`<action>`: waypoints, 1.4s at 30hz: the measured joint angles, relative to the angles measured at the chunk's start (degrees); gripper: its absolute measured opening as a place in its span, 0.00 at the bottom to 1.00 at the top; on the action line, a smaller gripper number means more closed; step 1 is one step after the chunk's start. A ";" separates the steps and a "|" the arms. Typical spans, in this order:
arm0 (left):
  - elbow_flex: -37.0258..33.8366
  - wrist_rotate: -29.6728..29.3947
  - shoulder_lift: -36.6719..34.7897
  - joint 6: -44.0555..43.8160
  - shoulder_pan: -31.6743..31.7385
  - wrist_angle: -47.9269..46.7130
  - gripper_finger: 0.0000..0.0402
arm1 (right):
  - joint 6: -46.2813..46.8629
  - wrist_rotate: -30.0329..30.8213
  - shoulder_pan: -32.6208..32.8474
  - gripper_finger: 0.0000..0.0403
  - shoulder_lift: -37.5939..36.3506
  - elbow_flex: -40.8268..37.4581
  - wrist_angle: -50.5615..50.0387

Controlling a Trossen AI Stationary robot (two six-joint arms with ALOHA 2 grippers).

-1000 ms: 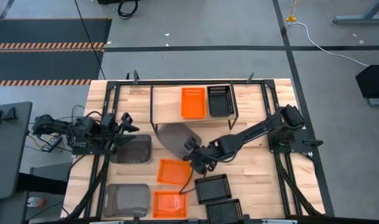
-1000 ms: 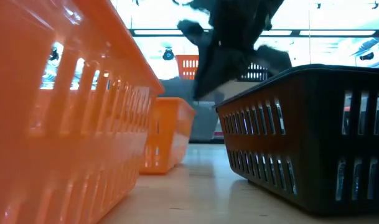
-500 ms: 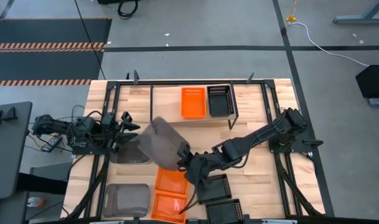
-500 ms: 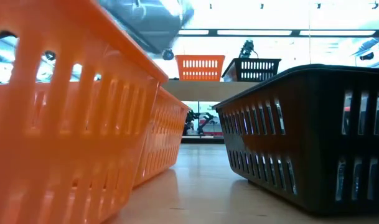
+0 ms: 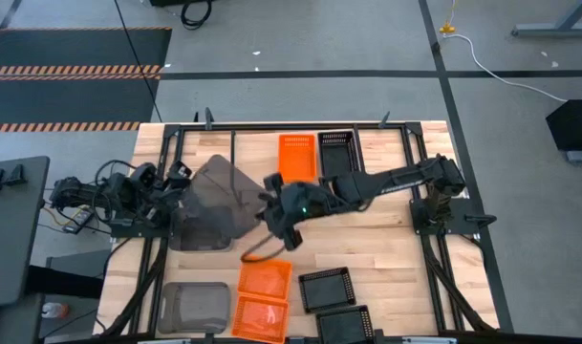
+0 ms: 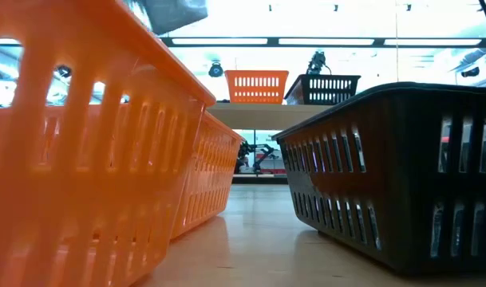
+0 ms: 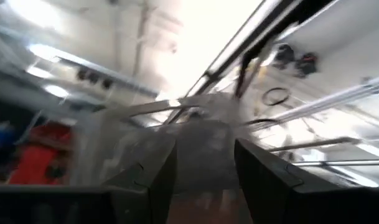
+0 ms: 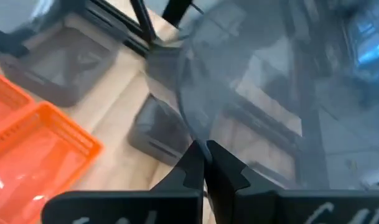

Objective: Stack baskets on shelf by color
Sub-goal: Put the top right black transparent bin on the shelf

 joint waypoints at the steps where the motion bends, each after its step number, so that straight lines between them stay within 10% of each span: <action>1: -0.14 2.00 0.00 0.45 0.00 1.52 0.43 | 0.13 0.10 -0.44 0.03 0.00 0.00 -0.44; 9: -0.52 14.10 0.35 4.00 -0.24 8.03 0.43 | 2.22 2.88 -1.61 0.03 -0.04 0.31 -1.16; 42: -0.33 10.08 1.01 11.70 -0.13 3.48 0.43 | 12.68 -3.35 -13.24 0.10 -0.07 0.13 -9.64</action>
